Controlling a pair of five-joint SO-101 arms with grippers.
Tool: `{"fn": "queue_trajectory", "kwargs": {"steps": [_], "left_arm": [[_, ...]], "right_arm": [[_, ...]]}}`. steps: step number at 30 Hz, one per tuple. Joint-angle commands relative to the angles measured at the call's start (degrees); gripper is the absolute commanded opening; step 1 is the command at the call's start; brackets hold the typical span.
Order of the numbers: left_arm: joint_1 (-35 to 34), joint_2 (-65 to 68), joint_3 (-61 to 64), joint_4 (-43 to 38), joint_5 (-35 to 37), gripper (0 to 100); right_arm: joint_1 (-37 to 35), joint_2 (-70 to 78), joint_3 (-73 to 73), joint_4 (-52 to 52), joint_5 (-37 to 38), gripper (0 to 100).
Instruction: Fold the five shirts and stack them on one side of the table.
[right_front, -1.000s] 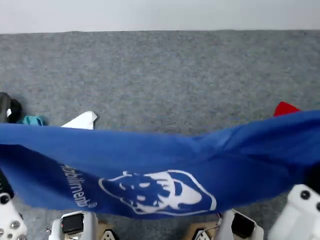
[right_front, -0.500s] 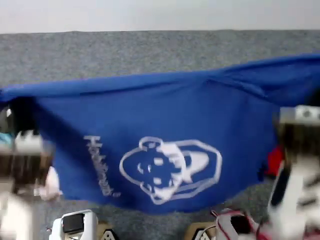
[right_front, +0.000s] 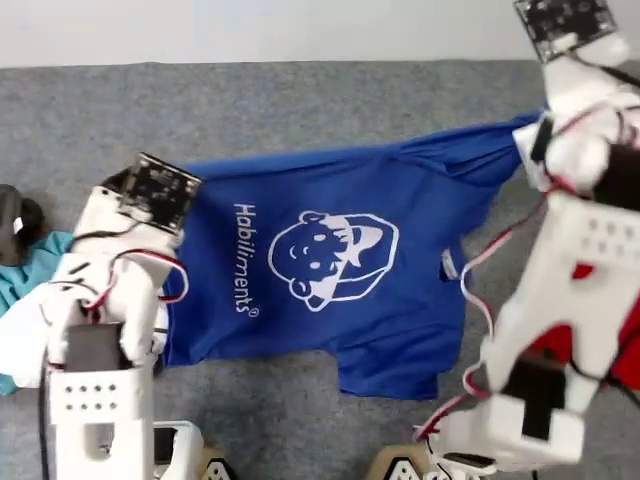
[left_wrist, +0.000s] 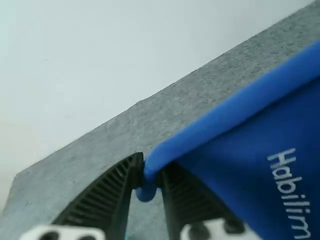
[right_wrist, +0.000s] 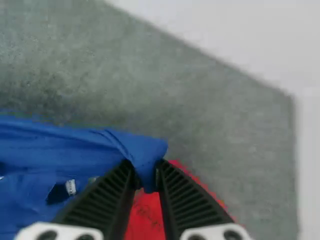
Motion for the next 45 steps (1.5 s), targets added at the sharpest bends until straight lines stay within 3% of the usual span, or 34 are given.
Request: {"fn": "queue_trajectory", "kwargs": {"steps": [1,6,10,21,25,31,37,41,45], "left_arm": [[0.35,2.64,4.35,-9.76,-0.53,1],[0.26,16.26,2.51,-19.08,-0.35,1],[0.44,30.51,-6.37,-23.30,-0.35,1],[0.53,69.19,-45.05,-23.38,-0.35,1],[0.44,78.77,-57.10,-23.38,-0.35,1],[0.62,87.47,-69.05,-23.30,-0.35,1],[1.14,88.53,-70.73,-16.79,-0.44,1],[2.20,88.35,-70.81,-8.53,-0.53,1],[2.37,86.07,-71.08,5.01,-0.62,1]], "right_arm": [[-1.45,5.23,-0.88,-4.88,-2.20,1.1],[-3.56,12.97,-0.88,-12.18,-2.99,1.1],[-4.70,17.80,-0.97,-19.56,-2.99,1.1],[-4.62,27.21,-1.23,-51.03,-2.64,1.0],[-4.53,29.85,-1.23,-58.07,-2.55,1.0],[-4.44,31.96,-1.23,-59.56,-2.46,1.0],[-4.44,32.57,-1.23,-59.03,-2.20,1.0],[-4.53,32.22,-1.14,-54.20,-0.53,1.0],[-4.44,30.81,-1.23,-44.62,-0.44,1.0]]}}
